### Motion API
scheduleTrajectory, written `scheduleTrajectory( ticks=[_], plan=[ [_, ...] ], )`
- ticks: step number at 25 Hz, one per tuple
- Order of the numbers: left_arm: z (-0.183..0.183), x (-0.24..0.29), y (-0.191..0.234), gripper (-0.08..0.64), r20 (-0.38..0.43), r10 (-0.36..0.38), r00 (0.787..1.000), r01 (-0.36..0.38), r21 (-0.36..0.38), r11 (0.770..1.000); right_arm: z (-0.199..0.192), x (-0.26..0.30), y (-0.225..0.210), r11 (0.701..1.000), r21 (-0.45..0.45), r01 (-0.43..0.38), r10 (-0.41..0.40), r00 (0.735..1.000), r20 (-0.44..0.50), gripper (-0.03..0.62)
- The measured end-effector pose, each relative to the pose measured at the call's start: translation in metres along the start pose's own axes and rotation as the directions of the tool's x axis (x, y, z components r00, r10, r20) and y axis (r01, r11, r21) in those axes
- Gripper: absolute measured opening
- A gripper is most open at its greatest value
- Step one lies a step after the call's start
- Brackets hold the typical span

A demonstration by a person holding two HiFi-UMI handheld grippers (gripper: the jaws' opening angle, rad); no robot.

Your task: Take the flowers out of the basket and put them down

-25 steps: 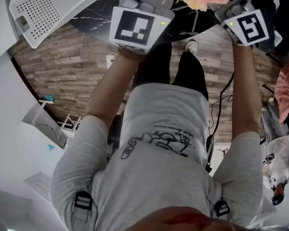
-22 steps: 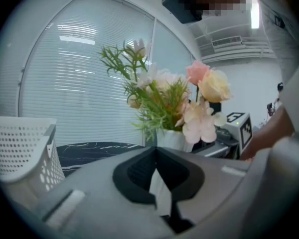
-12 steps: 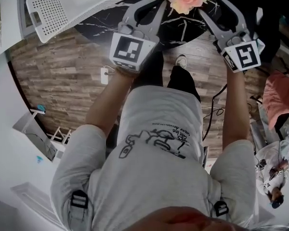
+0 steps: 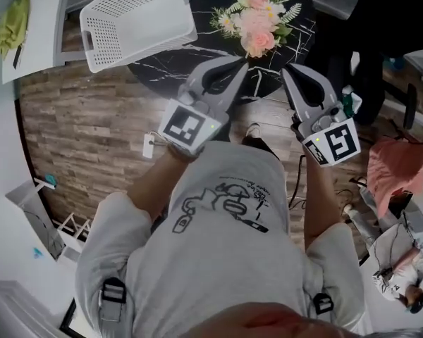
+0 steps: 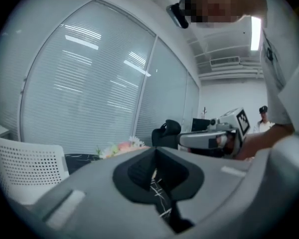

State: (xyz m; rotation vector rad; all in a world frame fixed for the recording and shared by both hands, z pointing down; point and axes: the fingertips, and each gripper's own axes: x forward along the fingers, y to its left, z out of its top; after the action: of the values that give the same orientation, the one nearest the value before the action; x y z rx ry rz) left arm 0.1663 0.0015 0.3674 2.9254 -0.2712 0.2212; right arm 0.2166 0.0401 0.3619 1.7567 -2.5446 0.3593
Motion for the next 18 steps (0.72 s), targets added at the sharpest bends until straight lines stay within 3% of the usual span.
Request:
scheduleTrajectory(
  ticks=[10, 18],
  plan=[
    [0.083, -0.049, -0.034, 0.002, 0.102, -0.03, 0.994, 0.027, 0.037, 0.999, 0.077, 0.002, 0.071, 0.997, -0.043, -0.065, 0.066, 0.998, 0.02, 0.008],
    [0.106, -0.092, -0.044, 0.002, 0.128, 0.007, 0.992, -0.013, 0.054, 0.998, 0.107, 0.013, 0.119, 0.987, -0.084, -0.139, 0.143, 0.989, 0.031, 0.008]
  ],
)
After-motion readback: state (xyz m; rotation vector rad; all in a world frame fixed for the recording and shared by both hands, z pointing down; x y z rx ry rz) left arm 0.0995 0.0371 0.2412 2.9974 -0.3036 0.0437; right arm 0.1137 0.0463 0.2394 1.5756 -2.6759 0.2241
